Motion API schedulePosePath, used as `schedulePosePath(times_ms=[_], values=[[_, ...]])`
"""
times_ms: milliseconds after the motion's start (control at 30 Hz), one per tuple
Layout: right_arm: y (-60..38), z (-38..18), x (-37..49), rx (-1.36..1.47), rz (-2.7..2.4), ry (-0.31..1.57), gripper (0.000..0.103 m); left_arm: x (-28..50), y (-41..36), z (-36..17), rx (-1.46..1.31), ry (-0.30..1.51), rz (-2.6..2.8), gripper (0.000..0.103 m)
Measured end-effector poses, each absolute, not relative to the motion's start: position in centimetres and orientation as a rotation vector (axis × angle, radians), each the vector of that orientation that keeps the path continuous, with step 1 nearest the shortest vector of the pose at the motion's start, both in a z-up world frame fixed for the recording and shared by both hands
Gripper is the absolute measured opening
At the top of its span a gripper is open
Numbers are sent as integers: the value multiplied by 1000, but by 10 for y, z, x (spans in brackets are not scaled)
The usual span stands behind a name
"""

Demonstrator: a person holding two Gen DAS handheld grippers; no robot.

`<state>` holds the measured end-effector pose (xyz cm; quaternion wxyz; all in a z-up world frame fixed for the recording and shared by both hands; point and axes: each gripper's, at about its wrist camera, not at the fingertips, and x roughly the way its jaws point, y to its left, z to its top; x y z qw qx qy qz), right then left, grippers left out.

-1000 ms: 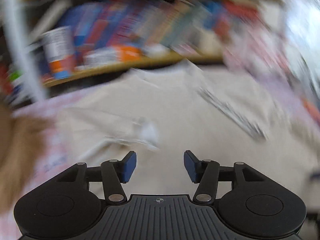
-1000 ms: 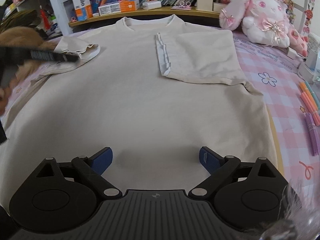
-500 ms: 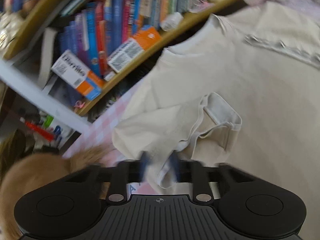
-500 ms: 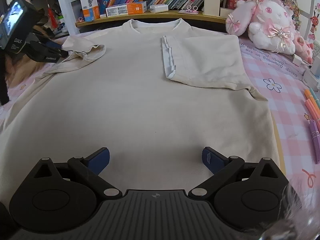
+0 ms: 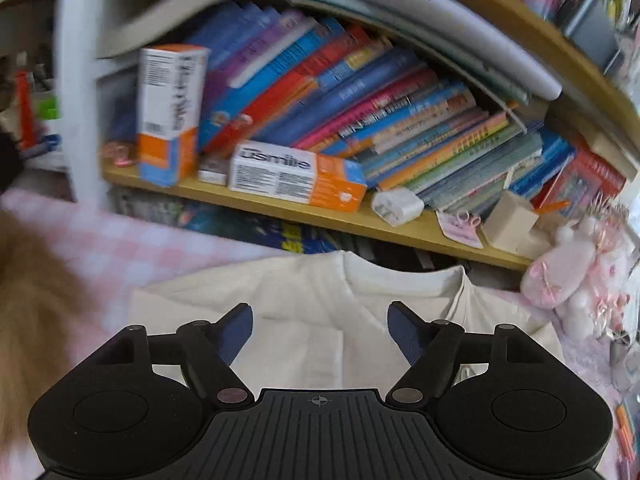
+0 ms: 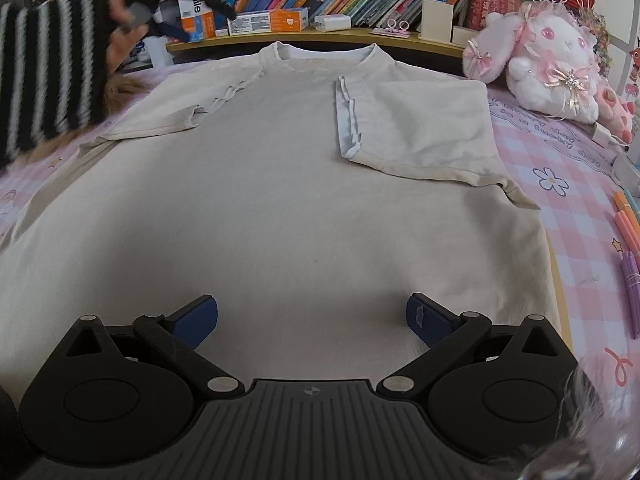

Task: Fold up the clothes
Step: 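Pinch the folded sleeve edge with the left gripper and press it flat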

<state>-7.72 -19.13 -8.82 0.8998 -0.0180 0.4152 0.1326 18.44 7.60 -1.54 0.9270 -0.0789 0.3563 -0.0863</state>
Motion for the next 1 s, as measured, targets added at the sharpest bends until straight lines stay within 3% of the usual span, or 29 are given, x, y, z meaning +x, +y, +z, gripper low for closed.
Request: schedulePosePath(times_ms=[33,100,133,167,233,333,367,433,467,633,767,1000], values=[[-192,-88,-77,-35,277,858,102,174,71,-19,-110,745,-204,74],[-192,-88,-77,-35,283,856,103,148,48,-27,88,772,-255,58],[-192,-88,-77,-39,284,856,103,138,35,-32,183,783,-275,40],[-191,-88,-77,-44,284,857,103,132,26,-40,248,798,-273,32],[-190,-88,-76,-51,284,860,103,121,8,-57,366,829,-258,29],[-189,-88,-75,-62,286,867,103,117,6,-61,341,829,-222,3],[-189,-88,-74,-65,288,868,103,117,10,-54,274,841,-240,0],[-190,-88,-75,-70,292,869,103,115,15,-48,239,870,-306,0],[-190,-88,-75,-73,294,867,103,114,18,-46,227,885,-340,10],[-189,-88,-77,-87,295,871,103,125,77,-18,2,812,-326,26],[-186,-89,-80,-107,287,873,103,174,154,-13,-255,769,-136,25],[-182,-86,-80,-95,244,907,103,239,197,-58,-241,899,-21,23]])
